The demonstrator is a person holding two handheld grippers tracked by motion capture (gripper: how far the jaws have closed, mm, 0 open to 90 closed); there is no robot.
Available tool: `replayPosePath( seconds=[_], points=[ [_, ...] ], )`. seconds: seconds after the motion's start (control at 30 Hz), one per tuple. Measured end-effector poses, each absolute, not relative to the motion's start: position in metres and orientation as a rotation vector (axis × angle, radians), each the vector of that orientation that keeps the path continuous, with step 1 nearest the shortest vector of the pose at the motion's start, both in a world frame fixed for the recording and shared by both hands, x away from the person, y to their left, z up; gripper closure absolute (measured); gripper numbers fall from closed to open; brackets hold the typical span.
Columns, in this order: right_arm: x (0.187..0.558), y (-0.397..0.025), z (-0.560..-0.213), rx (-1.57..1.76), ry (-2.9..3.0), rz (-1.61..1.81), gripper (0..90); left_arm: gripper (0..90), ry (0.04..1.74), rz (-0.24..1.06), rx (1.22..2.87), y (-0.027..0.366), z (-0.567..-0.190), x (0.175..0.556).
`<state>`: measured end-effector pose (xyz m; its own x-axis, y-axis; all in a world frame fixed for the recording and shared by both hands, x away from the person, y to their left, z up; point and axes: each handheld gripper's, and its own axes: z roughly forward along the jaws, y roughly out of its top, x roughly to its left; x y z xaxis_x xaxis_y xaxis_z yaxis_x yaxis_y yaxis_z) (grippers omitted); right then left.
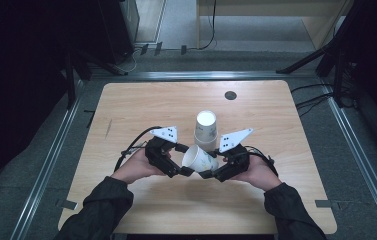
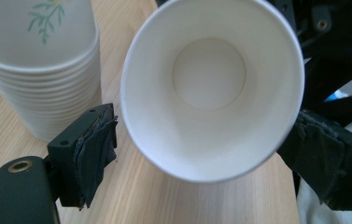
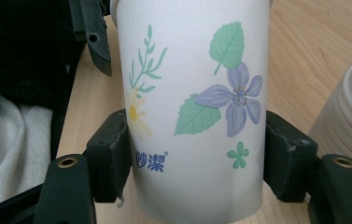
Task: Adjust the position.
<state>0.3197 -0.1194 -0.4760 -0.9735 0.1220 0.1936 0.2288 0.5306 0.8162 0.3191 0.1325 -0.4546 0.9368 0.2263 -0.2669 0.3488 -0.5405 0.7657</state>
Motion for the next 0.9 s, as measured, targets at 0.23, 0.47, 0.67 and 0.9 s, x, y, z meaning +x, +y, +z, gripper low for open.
replayPosePath(
  seconds=[0.23,0.47,0.67,0.9],
  points=[
    [0.3195,-0.1166,-0.4774,-0.303,-2.632,-1.440,34.2,14.8,0.394,-0.170,2.141,0.1279,-0.4574,0.3186],
    [0.3201,-0.1163,-0.4775,-0.308,-2.615,-1.449,34.3,22.8,0.392,-0.161,2.126,0.1299,-0.4569,0.3189],
    [0.3199,-0.1151,-0.4776,-0.314,-2.621,-1.443,34.3,25.4,0.385,-0.163,2.141,0.1311,-0.4554,0.3201],
    [0.3193,-0.1146,-0.4769,-0.313,-2.619,-1.446,31.7,26.9,0.381,-0.175,2.144,0.1321,-0.4542,0.3207]
  ],
)
